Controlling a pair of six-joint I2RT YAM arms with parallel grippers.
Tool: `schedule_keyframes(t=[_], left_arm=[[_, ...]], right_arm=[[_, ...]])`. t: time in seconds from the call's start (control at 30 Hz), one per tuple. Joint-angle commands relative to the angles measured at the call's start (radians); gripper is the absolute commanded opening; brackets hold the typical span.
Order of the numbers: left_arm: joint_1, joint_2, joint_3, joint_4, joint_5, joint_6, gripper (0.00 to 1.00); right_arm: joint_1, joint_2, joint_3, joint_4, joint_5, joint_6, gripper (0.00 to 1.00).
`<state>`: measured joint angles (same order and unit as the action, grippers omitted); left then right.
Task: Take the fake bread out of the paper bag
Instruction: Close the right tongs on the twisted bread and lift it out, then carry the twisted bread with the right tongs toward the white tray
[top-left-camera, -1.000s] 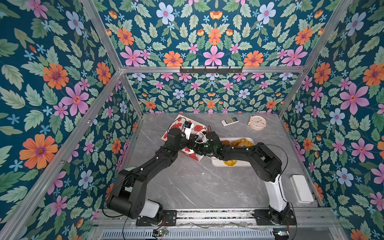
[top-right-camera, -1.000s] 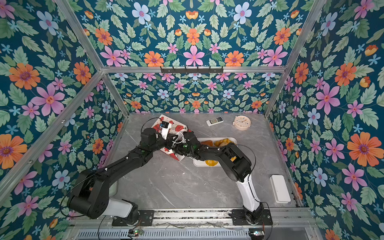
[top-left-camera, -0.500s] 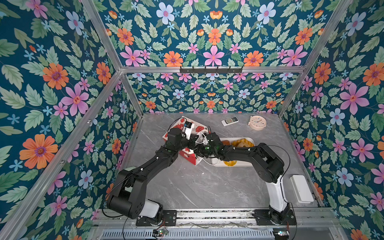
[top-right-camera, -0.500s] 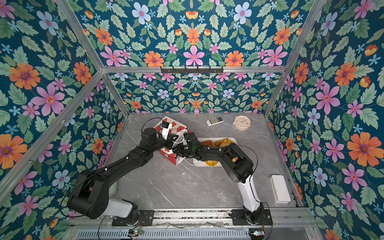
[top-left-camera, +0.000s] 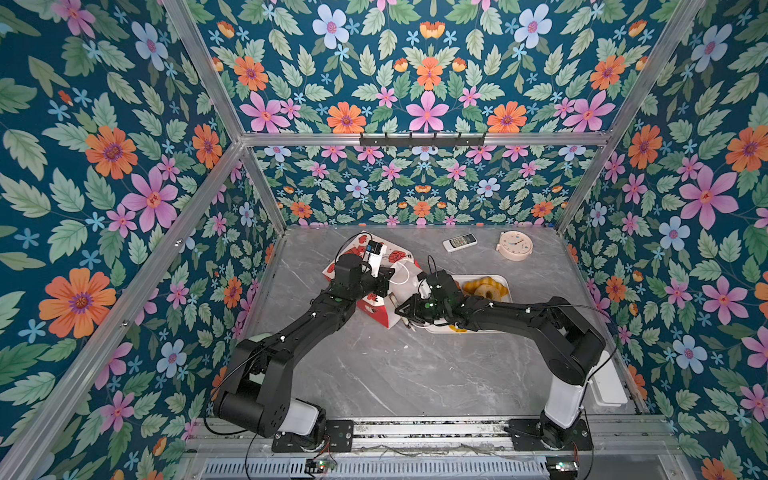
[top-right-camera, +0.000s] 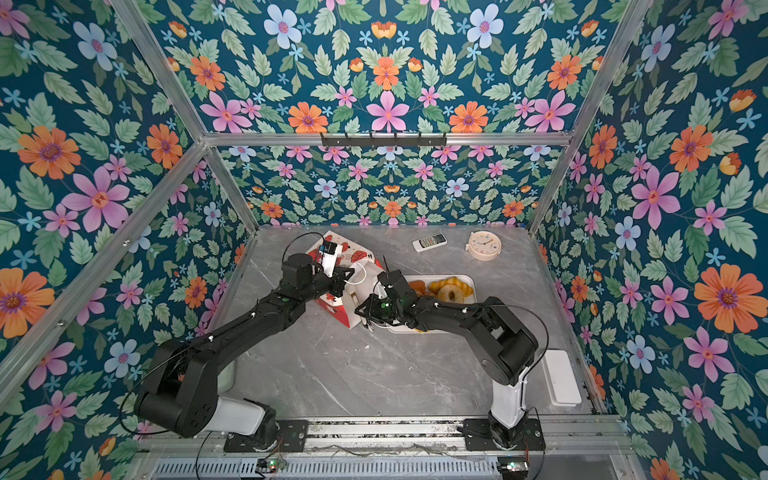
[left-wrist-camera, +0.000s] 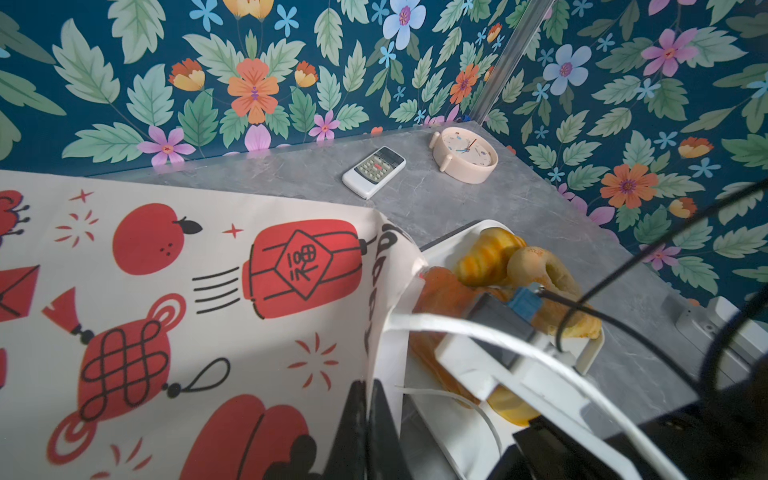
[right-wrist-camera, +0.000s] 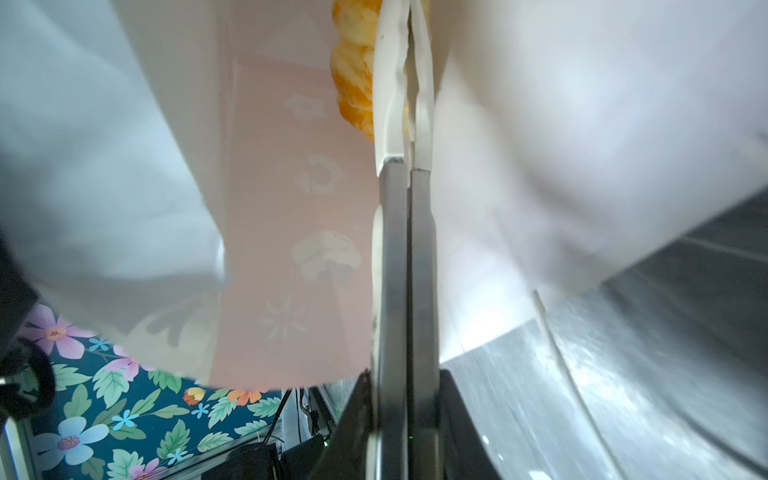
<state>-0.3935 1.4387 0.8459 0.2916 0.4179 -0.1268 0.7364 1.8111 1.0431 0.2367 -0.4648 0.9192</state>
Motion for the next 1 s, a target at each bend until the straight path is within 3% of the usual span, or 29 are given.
schedule_keyframes(t=[0.0, 0.37, 0.57, 0.97], left_arm=[[0.004, 0.003, 0.005, 0.004, -0.015, 0.000, 0.00], [0.010, 0.006, 0.000, 0.033, -0.028, -0.021, 0.00], [0.010, 0.000, -0.006, 0.050, -0.045, -0.034, 0.00], [0.022, -0.034, -0.043, 0.052, -0.080, -0.033, 0.00]], right_arm=[[-0.003, -0.064, -0.034, -0.022, 0.023, -0.060, 0.00], [-0.005, -0.268, -0.126, -0.221, 0.078, -0.163, 0.00], [-0.006, -0.313, -0.185, -0.227, 0.078, -0.155, 0.00], [-0.006, -0.578, -0.300, -0.368, 0.176, -0.155, 0.00]])
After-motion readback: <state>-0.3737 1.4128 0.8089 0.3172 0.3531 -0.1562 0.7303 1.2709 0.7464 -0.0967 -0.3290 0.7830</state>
